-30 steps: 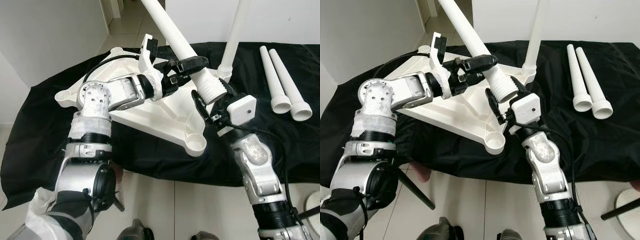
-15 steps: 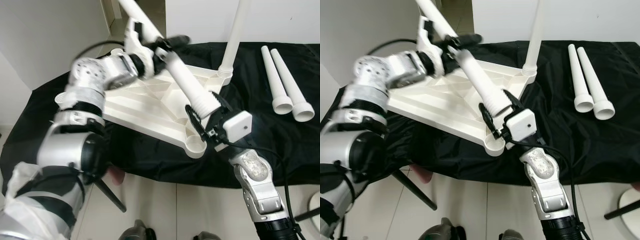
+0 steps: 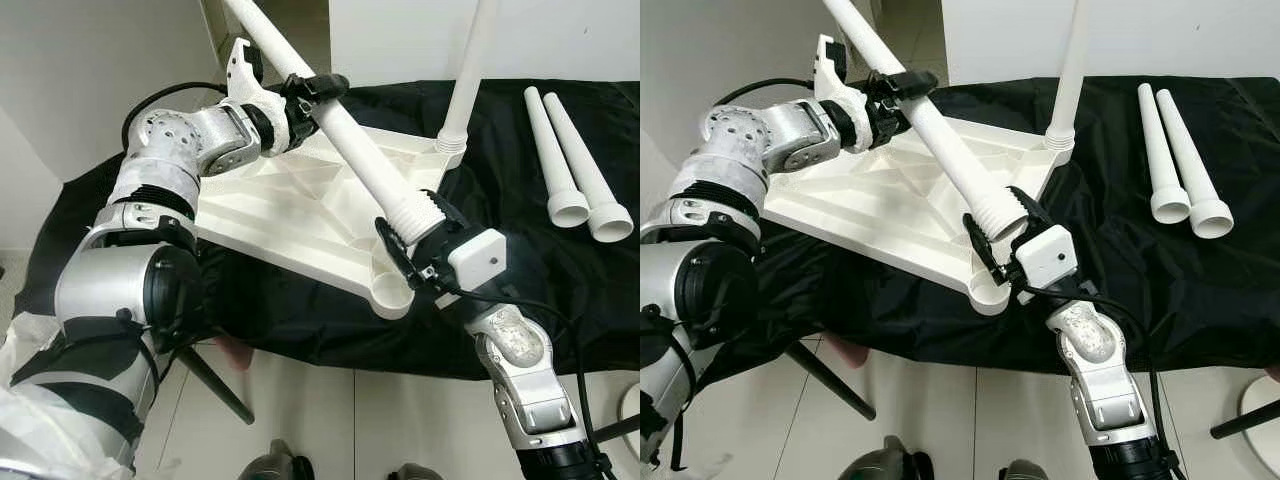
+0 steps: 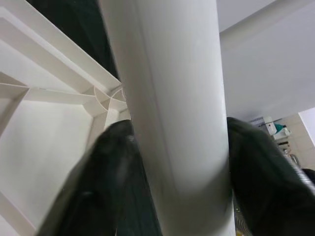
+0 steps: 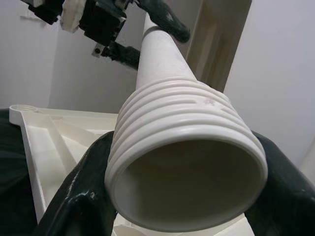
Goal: Building children table
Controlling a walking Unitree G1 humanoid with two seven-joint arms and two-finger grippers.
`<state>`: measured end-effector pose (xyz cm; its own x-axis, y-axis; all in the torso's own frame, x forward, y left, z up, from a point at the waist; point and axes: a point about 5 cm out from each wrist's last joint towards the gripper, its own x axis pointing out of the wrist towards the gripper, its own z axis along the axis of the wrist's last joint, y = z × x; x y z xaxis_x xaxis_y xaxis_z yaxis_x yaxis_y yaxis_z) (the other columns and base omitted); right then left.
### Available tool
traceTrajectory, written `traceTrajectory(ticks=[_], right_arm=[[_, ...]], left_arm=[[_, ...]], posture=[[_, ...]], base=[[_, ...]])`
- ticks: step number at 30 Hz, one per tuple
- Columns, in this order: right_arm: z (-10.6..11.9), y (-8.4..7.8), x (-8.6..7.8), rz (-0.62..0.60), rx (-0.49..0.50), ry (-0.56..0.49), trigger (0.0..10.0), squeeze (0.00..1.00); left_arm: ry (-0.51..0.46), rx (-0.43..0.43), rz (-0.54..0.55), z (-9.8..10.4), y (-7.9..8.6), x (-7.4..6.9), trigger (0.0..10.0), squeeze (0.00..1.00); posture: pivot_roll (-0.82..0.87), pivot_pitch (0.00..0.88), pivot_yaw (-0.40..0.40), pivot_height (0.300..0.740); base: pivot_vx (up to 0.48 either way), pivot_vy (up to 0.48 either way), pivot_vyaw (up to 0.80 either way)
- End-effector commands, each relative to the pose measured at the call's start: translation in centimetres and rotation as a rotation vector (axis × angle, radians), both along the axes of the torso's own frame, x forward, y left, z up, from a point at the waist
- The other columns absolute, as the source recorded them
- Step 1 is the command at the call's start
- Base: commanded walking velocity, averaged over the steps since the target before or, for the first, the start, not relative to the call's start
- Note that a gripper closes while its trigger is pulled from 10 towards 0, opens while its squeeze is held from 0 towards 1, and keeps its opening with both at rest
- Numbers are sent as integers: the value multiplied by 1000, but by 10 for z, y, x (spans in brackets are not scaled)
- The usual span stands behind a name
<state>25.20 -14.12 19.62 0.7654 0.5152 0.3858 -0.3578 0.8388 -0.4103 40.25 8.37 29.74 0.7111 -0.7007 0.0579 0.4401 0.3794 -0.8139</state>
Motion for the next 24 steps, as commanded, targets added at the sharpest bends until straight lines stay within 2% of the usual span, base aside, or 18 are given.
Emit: traceTrajectory(ticks=[1, 8, 9, 17, 18, 21, 22, 24], right_arm=[[8, 4, 0, 27, -1, -34, 10000, 0], [9, 5, 3, 41, 4, -28, 10000, 0], [9, 5, 5, 50, 23, -12, 10000, 1000], [8, 3, 5, 96, 150, 73, 10000, 1000], [8, 0, 5, 83, 179, 87, 10000, 1000], [9, -3, 6, 64, 224, 108, 10000, 1000], [8, -5, 7, 52, 263, 132, 10000, 0], [8, -6, 8, 42, 305, 173, 10000, 0]], left_arm=[[-34, -27, -9, 7, 2, 1, 0, 0], [-39, -40, -9, 9, 3, 2, 0, 0], [-40, -45, -7, 10, 4, 3, 0, 0], [-33, -24, 5, 9, 6, 4, 0, 0], [-29, -12, 1, 8, 6, 4, 10000, 0], [-31, -19, 7, 8, 7, 4, 10000, 0], [-38, -14, 12, 8, 8, 4, 10000, 0], [-96, 19, 36, 11, 11, 5, 10000, 0]], posture=[[-70, 17, 161, 740], [-69, 15, 161, 740], [-63, 15, 156, 740], [-57, 17, 149, 740], [-57, 18, 148, 740], [-57, 19, 145, 740], [-59, 19, 145, 740], [-64, 13, 138, 740]], base=[[0, 0, 0], [0, 0, 0], [0, 0, 0], [0, 0, 0], [0, 0, 0], [0, 0, 0], [0, 0, 0], [0, 0, 0]])
